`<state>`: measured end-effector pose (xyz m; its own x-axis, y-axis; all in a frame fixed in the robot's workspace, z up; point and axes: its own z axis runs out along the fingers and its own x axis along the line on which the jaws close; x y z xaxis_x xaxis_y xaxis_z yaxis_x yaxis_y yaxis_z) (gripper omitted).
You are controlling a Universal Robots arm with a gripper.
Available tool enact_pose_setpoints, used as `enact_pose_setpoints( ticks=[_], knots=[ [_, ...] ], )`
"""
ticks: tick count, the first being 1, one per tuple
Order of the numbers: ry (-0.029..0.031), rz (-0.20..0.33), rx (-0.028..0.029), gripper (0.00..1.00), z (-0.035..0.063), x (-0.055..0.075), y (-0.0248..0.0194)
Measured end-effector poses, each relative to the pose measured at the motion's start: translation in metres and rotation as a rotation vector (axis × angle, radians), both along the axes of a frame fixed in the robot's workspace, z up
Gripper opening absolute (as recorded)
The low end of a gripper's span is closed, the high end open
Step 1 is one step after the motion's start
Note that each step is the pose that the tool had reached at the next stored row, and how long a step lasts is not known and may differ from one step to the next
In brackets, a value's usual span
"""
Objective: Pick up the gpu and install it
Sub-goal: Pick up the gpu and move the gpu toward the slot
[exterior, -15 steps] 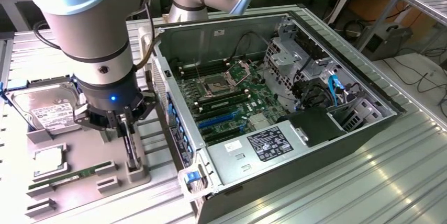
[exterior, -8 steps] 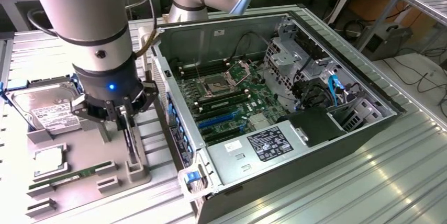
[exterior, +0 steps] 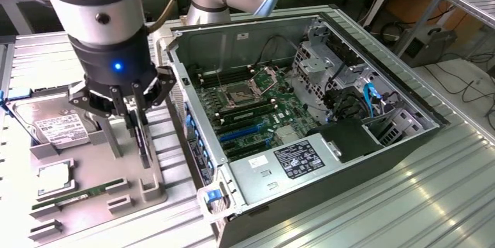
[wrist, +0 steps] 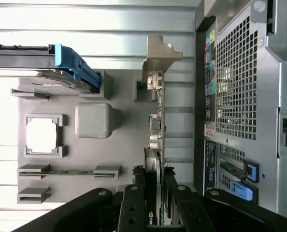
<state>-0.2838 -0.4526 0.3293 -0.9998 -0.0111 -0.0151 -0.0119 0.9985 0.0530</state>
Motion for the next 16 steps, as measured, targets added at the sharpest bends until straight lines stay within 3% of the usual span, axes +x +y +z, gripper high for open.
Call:
enact_pose_setpoints(
  ticks=[9,16],
  knots=[
    [0.0051,0.0,0.0001,0.26,0.0467,0.015,-0.0039],
    [0.0133,0.0,0.0001,0.26,0.0838,0.037,-0.0122]
  ],
)
